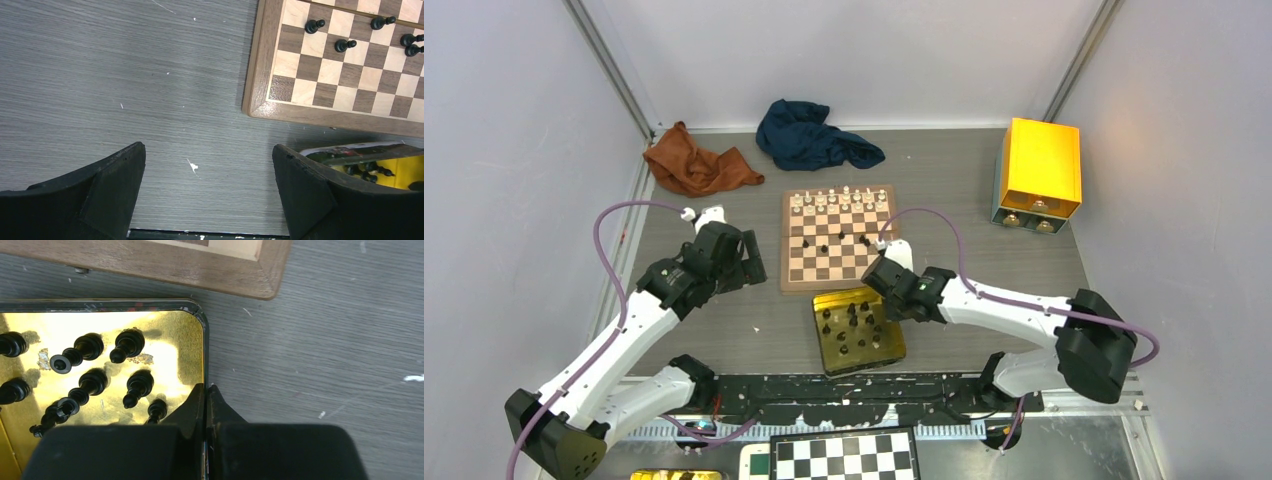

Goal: Set up the chess pieces on the board
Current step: Pick up the storage box at the center of the board, then place the storage box at the center of the board.

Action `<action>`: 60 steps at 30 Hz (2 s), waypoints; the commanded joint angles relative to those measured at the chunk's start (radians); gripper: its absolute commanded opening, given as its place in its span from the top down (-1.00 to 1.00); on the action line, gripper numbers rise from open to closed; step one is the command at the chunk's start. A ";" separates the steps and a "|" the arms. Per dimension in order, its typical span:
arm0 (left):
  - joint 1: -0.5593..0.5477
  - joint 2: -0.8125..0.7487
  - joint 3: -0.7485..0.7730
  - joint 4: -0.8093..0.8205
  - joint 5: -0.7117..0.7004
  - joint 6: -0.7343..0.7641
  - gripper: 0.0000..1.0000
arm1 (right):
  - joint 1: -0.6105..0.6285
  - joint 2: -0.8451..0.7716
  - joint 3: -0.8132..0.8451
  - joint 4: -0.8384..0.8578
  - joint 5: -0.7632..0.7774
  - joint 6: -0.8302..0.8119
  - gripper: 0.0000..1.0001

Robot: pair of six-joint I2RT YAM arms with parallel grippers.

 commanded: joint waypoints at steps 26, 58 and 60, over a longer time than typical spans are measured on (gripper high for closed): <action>-0.005 0.045 0.093 0.028 -0.026 0.020 -0.94 | -0.639 -0.034 0.374 -0.084 0.039 -0.381 0.99; -0.005 0.093 0.069 0.083 0.004 0.015 -0.95 | -0.906 0.440 0.584 0.185 -0.050 -0.649 0.99; -0.005 0.098 0.069 0.087 0.007 0.014 -0.95 | -0.908 0.463 0.596 0.192 -0.057 -0.660 0.98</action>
